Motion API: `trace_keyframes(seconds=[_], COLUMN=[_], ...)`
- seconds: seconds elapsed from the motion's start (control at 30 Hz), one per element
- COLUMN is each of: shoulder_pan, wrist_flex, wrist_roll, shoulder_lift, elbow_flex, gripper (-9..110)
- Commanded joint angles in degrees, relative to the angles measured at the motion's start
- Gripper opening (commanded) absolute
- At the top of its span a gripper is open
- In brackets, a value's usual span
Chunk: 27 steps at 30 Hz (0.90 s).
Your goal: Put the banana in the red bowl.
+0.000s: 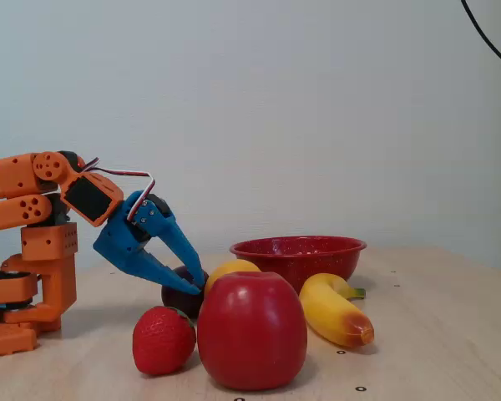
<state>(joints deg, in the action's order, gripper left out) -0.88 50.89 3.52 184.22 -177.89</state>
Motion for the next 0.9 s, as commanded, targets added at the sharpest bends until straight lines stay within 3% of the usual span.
trace_keyframes(seconds=[0.0,0.53,0.87], shoulder_pan=[-1.8,-2.1,-0.9], wrist_flex=[-0.4,-0.2,1.8], wrist_roll=[-1.8,-1.5,1.6], shoulder_lift=[0.9,-1.2,-13.4], elbow_flex=[-0.8,0.4,14.6], gripper=[0,0,0])
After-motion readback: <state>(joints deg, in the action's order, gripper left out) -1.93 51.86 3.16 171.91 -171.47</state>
